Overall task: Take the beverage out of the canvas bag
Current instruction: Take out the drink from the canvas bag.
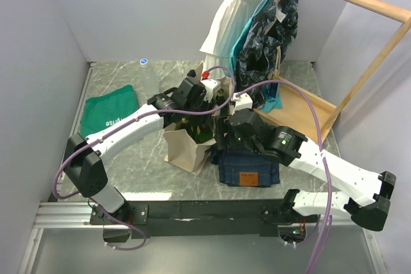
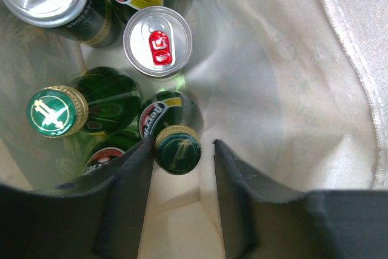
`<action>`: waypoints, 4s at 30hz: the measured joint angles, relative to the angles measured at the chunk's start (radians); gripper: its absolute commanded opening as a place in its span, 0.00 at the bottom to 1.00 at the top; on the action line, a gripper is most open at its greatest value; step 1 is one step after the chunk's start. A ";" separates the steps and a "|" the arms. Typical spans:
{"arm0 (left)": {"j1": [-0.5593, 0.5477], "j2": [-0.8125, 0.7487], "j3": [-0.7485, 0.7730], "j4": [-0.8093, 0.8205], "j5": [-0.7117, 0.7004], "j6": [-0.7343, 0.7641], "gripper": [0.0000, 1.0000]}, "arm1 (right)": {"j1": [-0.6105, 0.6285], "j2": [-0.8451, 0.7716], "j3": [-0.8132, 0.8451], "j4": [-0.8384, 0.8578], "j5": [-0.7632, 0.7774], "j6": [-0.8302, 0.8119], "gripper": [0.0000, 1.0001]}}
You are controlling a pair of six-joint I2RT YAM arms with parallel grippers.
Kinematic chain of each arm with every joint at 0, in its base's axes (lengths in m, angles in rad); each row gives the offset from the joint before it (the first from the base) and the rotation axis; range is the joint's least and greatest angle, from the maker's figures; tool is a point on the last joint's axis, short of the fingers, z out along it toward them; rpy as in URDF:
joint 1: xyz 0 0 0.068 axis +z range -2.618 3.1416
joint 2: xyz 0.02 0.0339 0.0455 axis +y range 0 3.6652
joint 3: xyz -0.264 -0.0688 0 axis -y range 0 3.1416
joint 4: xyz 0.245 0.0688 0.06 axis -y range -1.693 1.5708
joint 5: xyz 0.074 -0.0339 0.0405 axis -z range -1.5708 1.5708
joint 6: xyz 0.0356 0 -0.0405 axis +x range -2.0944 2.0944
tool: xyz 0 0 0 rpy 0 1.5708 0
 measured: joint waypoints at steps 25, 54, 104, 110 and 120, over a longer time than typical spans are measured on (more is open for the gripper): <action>0.000 0.003 0.006 -0.006 -0.010 0.000 0.01 | 0.000 0.002 0.000 0.000 0.007 -0.003 0.83; -0.002 0.003 0.179 -0.150 -0.017 0.008 0.01 | 0.000 0.002 0.000 0.011 0.008 -0.003 0.82; -0.006 -0.227 0.212 -0.118 0.035 -0.004 0.01 | 0.000 0.065 0.118 0.012 0.063 -0.040 0.82; -0.006 -0.227 0.228 -0.127 0.035 -0.001 0.01 | 0.000 0.065 0.118 -0.003 0.080 -0.040 0.82; -0.006 -0.227 0.275 -0.141 0.020 0.004 0.01 | 0.000 0.063 0.117 -0.001 0.086 -0.032 0.82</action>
